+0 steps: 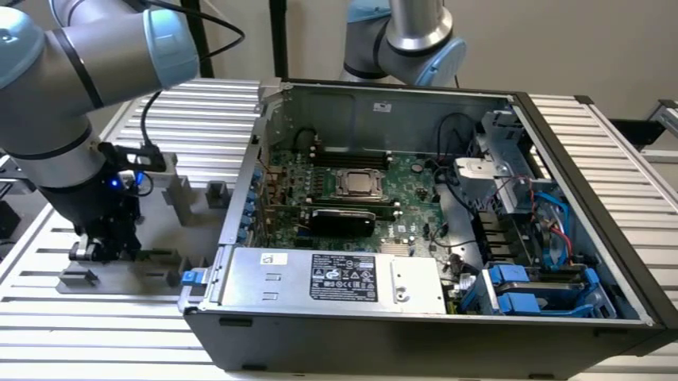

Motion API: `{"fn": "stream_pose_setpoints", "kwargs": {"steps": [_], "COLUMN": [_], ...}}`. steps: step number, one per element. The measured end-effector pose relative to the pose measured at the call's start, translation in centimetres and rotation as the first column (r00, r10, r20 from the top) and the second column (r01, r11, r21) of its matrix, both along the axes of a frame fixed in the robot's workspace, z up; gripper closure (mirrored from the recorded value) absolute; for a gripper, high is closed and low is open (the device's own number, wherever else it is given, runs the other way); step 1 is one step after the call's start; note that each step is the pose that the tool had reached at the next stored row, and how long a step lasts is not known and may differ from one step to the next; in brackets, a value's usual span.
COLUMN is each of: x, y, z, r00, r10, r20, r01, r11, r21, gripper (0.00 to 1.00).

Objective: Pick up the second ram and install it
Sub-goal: 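Pick up the second ram and move it above second insertion slot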

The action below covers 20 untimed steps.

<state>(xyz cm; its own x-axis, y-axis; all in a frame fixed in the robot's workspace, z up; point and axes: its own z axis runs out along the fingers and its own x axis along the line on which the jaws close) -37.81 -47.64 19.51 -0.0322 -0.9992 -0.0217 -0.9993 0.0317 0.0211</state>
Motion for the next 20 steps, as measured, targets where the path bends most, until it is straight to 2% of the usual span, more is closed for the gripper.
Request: {"fn": "stream_pose_setpoints", "kwargs": {"steps": [20], "x": [0.0], "y": [0.0], "z": [0.0], "r00": [1.0], "r10": [0.0], "r20": [-0.0001], "r01": [0.0], "r11": [1.0], "r21": [0.0], "gripper": [1.0]}}
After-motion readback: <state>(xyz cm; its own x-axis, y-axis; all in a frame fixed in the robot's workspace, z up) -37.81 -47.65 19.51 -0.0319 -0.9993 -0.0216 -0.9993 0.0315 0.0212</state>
